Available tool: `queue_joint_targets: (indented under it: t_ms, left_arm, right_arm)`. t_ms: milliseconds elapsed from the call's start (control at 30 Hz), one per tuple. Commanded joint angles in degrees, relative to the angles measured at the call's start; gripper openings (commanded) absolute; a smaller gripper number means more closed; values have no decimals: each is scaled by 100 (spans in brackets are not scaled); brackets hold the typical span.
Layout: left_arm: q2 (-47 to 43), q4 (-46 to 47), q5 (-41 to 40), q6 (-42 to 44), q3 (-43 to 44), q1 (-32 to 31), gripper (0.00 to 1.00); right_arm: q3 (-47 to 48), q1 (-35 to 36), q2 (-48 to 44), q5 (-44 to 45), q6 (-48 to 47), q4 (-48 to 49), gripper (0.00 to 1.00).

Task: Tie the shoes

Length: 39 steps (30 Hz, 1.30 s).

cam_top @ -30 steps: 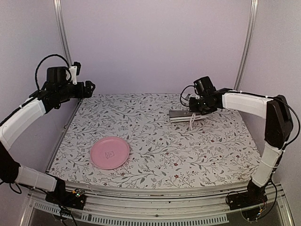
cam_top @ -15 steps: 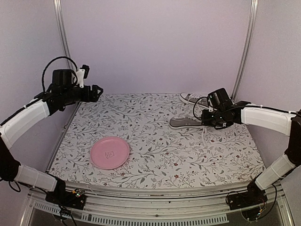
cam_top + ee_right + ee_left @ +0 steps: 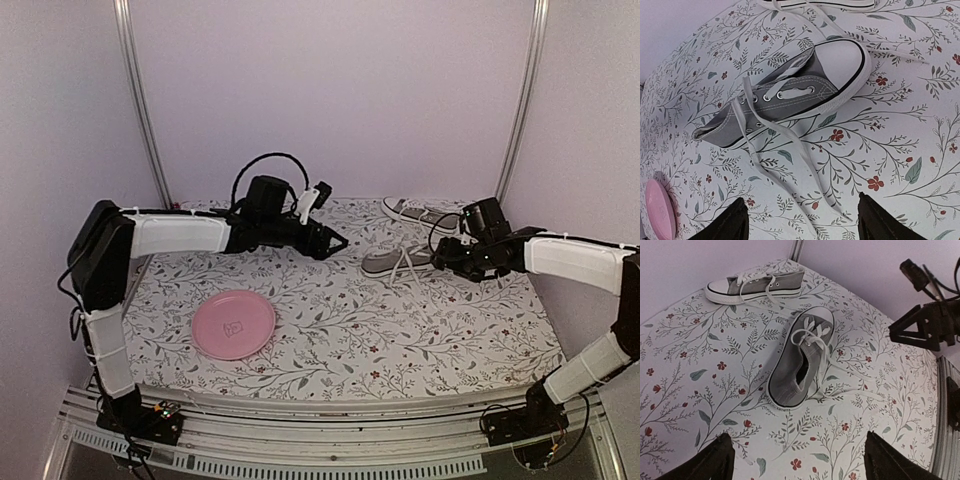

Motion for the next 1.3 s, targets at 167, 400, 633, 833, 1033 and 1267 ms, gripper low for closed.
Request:
queue_joint_targets:
  t_ms: [167, 400, 633, 833, 1033, 1267]
  left_arm:
    - [2709, -479, 397, 223, 2801, -276, 92]
    - [3720, -1028, 478, 193, 4076, -304, 92]
    - [3800, -1043, 227, 294, 3958, -430, 50]
    - [2951, -462, -955, 81, 2901, -637, 0]
    - [964, 148, -3028, -1135, 633, -1151, 0]
    - [-326, -755, -3616, -3320, -938, -1936, 0]
  right_arm:
    - [-854, -767, -1159, -596, 33, 456, 88]
    - [-1074, -1337, -1526, -852, -275, 442, 91]
    - [-1109, -1489, -1503, -925, -386, 474, 91]
    - [-1119, -1486, -1398, -1561, -572, 673, 91]
    - [-1252, -1143, -1131, -2465, -684, 1145, 91]
    - [-1172, -122, -425, -2478, -345, 1613, 90]
